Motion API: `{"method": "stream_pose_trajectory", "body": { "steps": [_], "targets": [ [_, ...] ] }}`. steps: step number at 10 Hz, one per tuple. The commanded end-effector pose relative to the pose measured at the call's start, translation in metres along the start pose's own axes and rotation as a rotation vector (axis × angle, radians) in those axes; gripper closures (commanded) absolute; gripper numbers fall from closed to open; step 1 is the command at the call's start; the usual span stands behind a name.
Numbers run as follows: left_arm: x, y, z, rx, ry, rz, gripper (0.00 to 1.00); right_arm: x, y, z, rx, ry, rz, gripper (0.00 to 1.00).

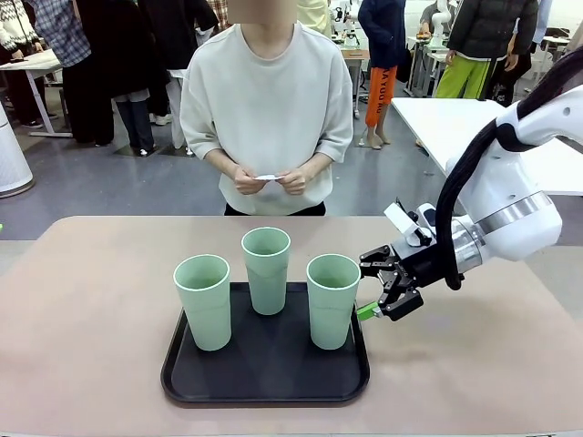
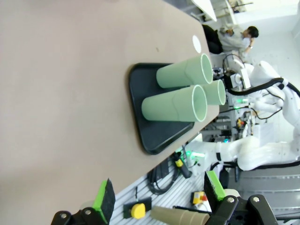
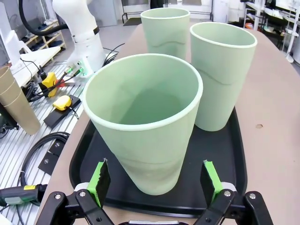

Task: Place coasters on the table and set cups on them.
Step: Pick up one Reusable plastic cup and place it on a coaster set by the human.

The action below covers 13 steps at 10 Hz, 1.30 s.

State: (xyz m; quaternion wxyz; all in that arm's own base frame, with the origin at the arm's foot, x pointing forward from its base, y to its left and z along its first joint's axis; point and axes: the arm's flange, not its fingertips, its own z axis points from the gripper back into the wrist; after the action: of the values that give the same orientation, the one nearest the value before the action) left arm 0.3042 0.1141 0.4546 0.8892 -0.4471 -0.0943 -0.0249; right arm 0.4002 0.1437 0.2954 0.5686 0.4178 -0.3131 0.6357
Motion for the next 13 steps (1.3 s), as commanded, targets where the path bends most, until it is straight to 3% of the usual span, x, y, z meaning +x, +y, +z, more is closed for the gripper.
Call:
{"method": "stream_pose_trajectory", "body": {
  "steps": [1,13],
  "targets": [
    [0.000,0.000,0.002,-0.014,-0.005,-0.003,0.00,0.000,-0.009,-0.011,0.016,-0.028,0.010,0.00],
    [0.000,0.000,0.002,-0.014,-0.005,-0.003,0.00,-0.005,-0.012,-0.038,0.064,-0.149,0.153,0.00]
  ]
}}
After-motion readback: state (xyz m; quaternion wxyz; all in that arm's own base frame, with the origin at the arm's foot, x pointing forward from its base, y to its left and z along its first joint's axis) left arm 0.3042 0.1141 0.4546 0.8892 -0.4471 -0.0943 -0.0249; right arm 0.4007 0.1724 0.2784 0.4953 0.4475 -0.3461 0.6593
